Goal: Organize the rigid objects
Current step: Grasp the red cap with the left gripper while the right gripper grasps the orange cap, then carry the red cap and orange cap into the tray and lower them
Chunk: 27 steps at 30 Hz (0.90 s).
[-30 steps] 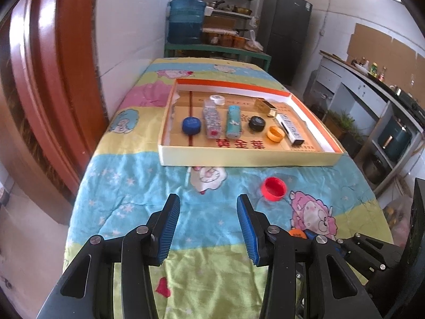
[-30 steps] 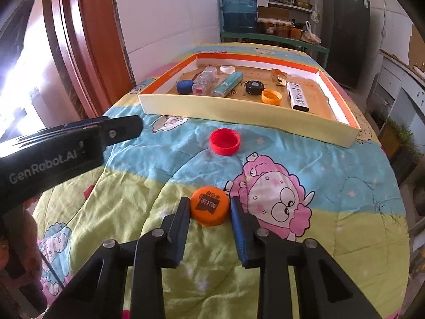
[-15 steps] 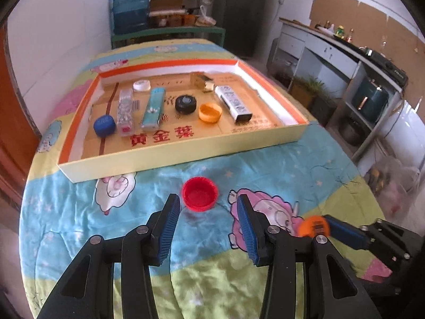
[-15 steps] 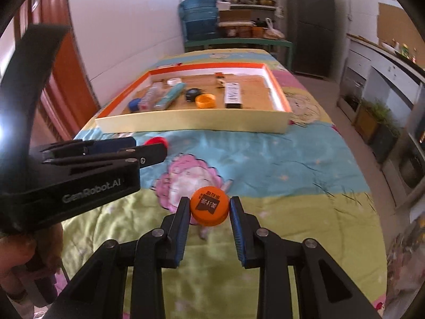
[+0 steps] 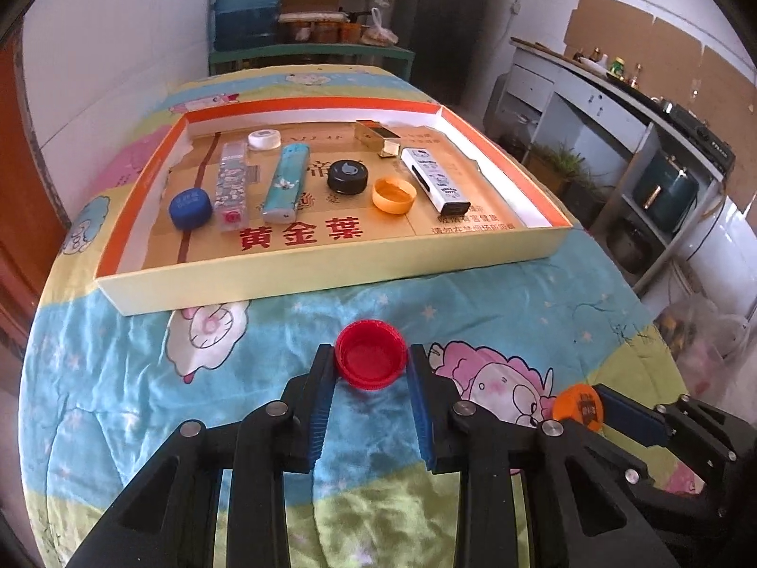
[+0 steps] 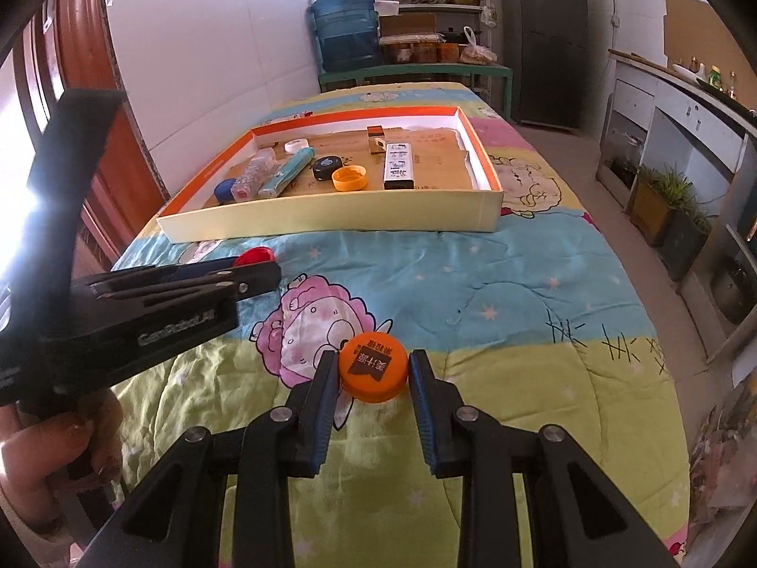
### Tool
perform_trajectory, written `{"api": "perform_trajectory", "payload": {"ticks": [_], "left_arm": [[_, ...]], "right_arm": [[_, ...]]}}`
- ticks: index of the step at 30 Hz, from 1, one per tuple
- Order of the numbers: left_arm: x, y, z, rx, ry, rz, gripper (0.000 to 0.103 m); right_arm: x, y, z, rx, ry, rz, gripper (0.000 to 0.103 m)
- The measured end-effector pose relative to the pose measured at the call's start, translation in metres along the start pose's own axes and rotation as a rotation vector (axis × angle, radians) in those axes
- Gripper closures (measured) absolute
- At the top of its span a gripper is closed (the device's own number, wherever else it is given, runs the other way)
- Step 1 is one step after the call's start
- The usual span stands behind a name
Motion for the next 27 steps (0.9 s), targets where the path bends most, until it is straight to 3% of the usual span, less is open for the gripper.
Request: {"api": "perform_trajectory", "payload": {"ticks": [6,14,21,27], "left_arm": [[0.020,-0.007,-0.007,0.026,0.009,0.045,0.072],[0.046,-0.040,-0.018,0.021,-0.001,0.106,0.072],[0.042,-0.074,-0.014,-0.003,0.026,0.116,0.072],[0.024,-0.096,-0.009,-0.015,0.033,0.095,0.072]], "right_arm": [[-0.002,-0.014,-0.004,0.006,-0.016,0.015,0.072],[0.000,-0.062,-0.006,0.018,-0.021,0.091,0.072],[-0.013,-0.107,0.005,0.015,0.008,0.131,0.072],[-0.038,-0.131,0.014,0.027,0.020,0.112,0.072]]}}
Point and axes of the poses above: each gripper's, at about its wrist camera, not at the fingertips, and x roughly against the way its jaws point, z to its right, y to its underside, the point moved 5 cm from there along -x, roughly the way its jaws point, and after that the axes turned 13 degrees about y, right-handed, at the moved point
